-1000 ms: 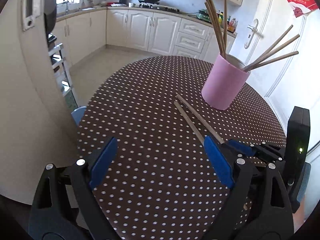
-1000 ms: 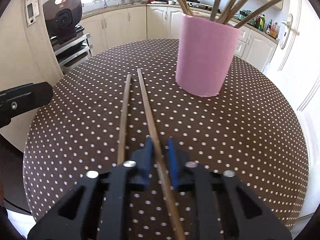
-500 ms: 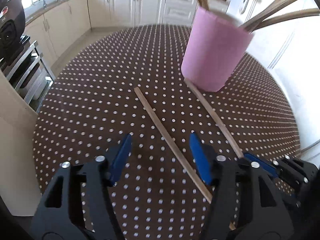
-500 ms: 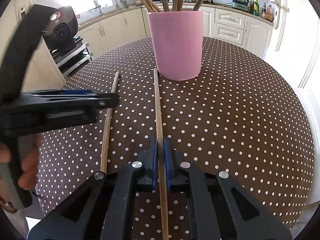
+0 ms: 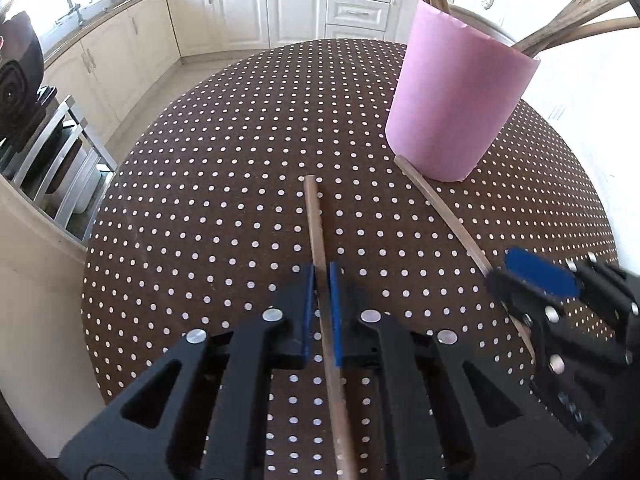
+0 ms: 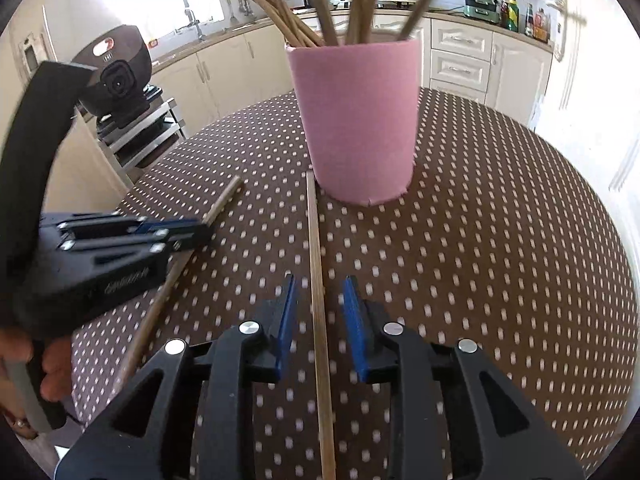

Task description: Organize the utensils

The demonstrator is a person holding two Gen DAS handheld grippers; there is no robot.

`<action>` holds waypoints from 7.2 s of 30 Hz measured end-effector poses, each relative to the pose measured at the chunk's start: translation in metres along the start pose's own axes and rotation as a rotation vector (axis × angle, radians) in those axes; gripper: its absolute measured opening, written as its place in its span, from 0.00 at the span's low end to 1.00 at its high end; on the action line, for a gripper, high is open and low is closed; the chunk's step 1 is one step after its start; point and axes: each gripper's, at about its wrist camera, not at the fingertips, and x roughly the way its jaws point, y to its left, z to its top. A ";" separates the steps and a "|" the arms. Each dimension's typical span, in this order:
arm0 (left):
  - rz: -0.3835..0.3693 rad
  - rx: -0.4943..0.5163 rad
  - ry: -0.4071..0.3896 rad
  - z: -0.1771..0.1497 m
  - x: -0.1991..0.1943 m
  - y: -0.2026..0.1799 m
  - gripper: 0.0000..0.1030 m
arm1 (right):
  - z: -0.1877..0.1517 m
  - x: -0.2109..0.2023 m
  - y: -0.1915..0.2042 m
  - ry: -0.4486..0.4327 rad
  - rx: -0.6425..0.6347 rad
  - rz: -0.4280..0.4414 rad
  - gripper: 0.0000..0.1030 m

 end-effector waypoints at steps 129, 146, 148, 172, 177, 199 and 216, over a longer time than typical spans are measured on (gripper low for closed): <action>-0.214 -0.048 -0.831 0.055 -0.145 -0.032 0.11 | 0.068 -0.167 0.011 -1.038 -0.019 -0.124 0.04; -0.170 -0.082 -0.848 0.042 -0.158 -0.027 0.56 | 0.070 -0.164 0.017 -1.060 -0.073 -0.122 0.04; -0.157 -0.087 -0.845 0.042 -0.158 -0.025 0.56 | 0.071 -0.159 0.017 -1.055 -0.065 -0.110 0.04; -0.090 -0.091 -0.801 0.027 -0.163 -0.013 0.64 | 0.061 -0.140 0.020 -0.867 -0.048 -0.092 0.14; -0.077 -0.085 -0.792 0.014 -0.174 -0.010 0.67 | 0.050 -0.159 0.024 -0.873 -0.037 -0.092 0.24; 0.081 -0.036 -0.775 -0.087 -0.240 -0.016 0.83 | -0.032 -0.221 0.058 -0.798 0.009 -0.116 0.59; 0.109 -0.021 -0.865 -0.143 -0.285 -0.021 0.90 | -0.081 -0.261 0.091 -0.814 -0.012 -0.222 0.92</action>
